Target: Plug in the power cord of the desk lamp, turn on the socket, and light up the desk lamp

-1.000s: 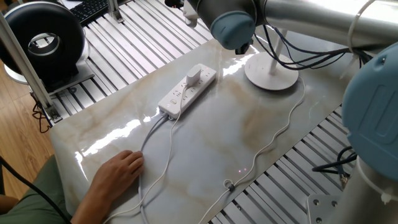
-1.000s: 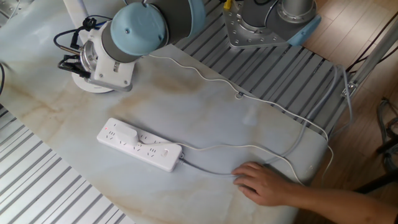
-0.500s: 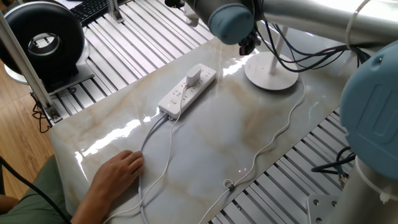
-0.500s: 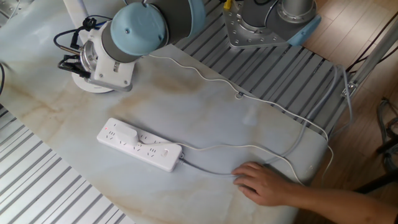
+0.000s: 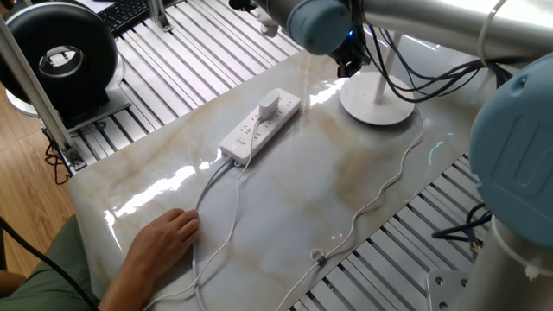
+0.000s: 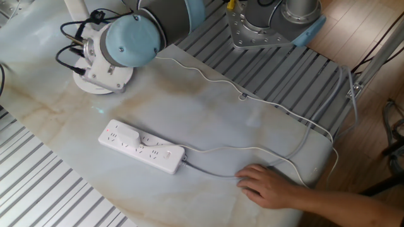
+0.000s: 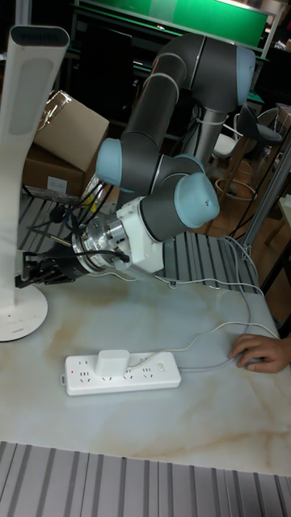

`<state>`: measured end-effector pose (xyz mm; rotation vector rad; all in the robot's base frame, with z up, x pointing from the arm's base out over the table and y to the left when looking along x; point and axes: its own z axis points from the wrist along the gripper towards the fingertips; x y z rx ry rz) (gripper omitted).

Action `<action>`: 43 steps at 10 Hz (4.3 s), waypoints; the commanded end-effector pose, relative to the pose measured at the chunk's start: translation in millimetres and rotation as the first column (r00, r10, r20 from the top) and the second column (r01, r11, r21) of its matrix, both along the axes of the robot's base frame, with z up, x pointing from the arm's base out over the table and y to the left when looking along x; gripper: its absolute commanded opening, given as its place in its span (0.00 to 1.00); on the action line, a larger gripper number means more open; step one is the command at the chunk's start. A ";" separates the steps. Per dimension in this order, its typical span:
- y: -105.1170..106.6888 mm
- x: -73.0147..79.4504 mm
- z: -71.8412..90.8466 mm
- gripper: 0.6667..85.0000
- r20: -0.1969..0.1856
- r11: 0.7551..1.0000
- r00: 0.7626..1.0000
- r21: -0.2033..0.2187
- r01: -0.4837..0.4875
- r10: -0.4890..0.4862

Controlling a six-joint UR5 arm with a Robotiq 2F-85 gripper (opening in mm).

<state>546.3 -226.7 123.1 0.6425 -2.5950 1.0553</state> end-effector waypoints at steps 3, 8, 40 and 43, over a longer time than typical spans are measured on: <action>-25.7 30.9 -17.6 0.00 0.064 0.997 0.995 -0.013 -0.070 0.071; -47.2 38.7 -54.5 0.00 0.128 0.994 0.986 -0.044 -0.102 0.107; -34.8 10.5 -98.7 0.00 0.074 0.995 0.997 0.098 -0.025 0.018; -28.9 9.1 -97.9 0.00 0.069 0.993 0.998 0.118 -0.016 0.008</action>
